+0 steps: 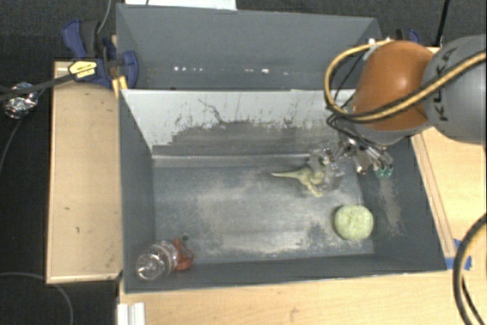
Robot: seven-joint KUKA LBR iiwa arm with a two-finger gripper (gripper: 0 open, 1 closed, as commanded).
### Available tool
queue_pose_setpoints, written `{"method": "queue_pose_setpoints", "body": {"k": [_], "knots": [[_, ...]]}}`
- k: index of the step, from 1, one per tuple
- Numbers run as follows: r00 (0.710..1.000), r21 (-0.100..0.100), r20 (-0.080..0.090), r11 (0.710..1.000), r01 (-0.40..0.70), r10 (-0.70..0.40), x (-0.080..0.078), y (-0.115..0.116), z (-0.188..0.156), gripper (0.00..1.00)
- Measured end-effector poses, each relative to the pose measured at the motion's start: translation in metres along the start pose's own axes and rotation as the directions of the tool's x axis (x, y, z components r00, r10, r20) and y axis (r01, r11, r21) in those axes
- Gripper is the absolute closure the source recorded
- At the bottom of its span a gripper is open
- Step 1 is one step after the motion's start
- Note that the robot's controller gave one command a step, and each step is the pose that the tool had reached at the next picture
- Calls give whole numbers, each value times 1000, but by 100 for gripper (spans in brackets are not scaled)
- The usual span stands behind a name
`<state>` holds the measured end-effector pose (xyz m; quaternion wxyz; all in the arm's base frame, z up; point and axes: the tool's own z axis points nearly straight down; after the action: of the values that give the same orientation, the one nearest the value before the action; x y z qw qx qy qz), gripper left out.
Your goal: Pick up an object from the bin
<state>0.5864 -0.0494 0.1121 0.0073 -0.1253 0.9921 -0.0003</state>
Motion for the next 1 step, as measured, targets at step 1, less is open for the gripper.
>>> {"method": "queue_pose_setpoints", "body": {"k": [1], "knots": [[1000, -1, -2, 1000, -1, 1, 0, 0, -11, 100]]}}
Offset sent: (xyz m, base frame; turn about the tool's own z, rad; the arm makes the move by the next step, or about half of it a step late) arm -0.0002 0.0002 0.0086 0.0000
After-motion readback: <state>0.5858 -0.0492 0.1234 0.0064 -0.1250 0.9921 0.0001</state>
